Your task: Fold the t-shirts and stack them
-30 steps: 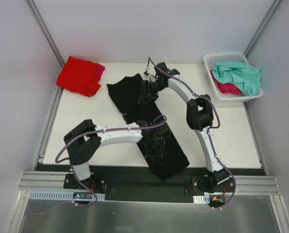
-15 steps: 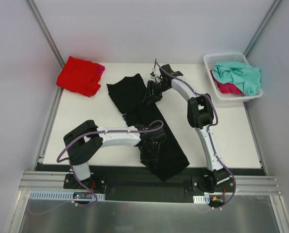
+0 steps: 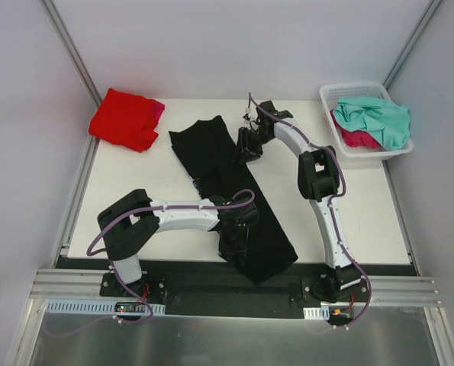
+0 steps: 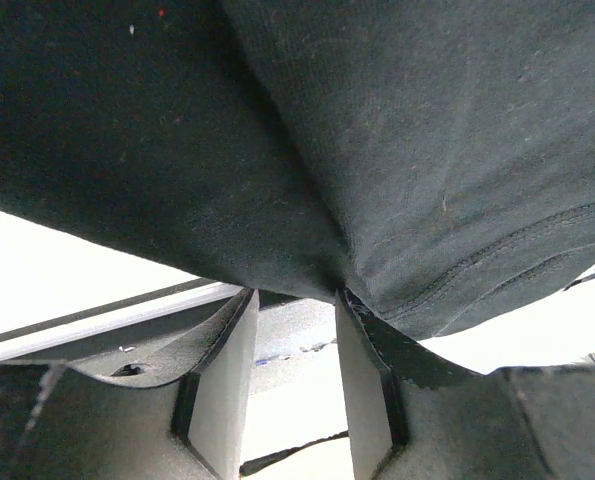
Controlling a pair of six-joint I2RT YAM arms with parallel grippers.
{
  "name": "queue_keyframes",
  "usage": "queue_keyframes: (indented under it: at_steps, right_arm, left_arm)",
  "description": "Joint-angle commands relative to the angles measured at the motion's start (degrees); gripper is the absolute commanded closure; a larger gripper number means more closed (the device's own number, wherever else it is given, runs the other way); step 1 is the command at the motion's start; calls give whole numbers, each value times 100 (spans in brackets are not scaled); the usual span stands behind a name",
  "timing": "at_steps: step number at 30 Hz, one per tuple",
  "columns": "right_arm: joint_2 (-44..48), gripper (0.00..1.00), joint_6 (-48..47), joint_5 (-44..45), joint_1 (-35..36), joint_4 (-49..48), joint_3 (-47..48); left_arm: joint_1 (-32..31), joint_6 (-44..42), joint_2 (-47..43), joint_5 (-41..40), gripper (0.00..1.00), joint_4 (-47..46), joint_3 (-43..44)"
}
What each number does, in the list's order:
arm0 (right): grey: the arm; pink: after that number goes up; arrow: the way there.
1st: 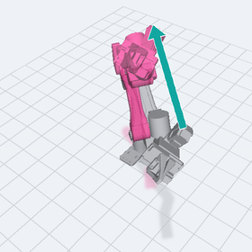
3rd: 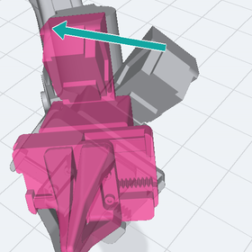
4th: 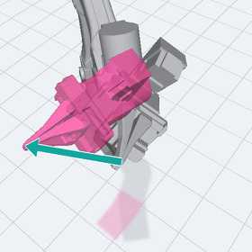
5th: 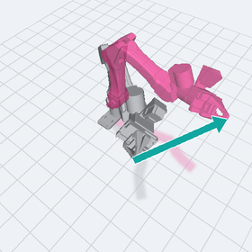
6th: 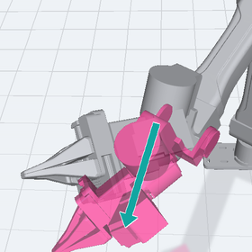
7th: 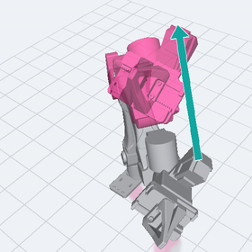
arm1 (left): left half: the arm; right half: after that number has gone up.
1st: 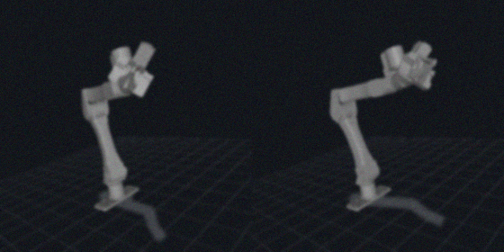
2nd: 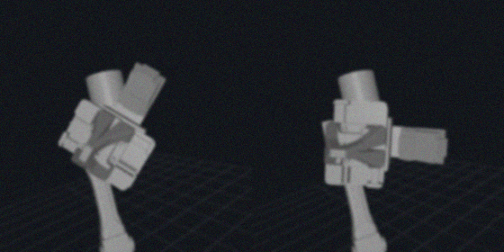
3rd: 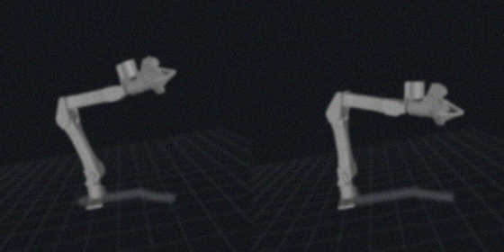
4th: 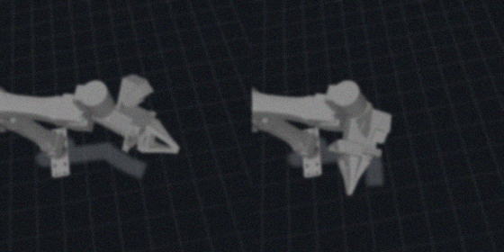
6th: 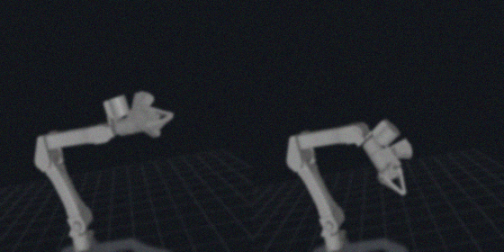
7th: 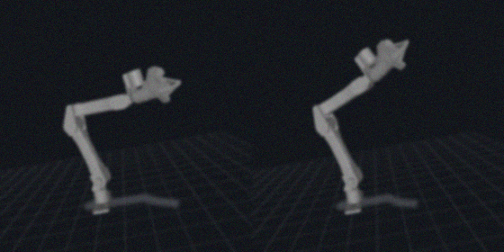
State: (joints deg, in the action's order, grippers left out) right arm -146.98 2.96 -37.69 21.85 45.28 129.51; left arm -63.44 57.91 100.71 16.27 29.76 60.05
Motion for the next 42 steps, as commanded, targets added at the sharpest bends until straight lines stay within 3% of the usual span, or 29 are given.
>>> queue_keyframes:
  at_steps: [1,12,27,31,35,42]
  right_arm:
    - [248,55,-270,727,-84,499,-66]
    - [328,56,-569,1677,-330,702,-93]
    - [134,57,-560,2134,-1095,807,179]
    - [274,60,-516,1758,-1112,886,92]
    - [1081,59,-507,1608,-832,685,-233]
    - [1189,58,-376,1071,-568,904,417]
  left_arm:
    - [-63,142,-288,43,64,74,-116]
    - [-63,142,-464,16,64,91,-292]
    - [218,98,-973,-72,65,250,-731]
    - [244,98,-1079,-133,65,346,-723]
    - [236,98,-1158,-203,66,443,-495]
    - [-89,-60,-660,-625,69,812,383]
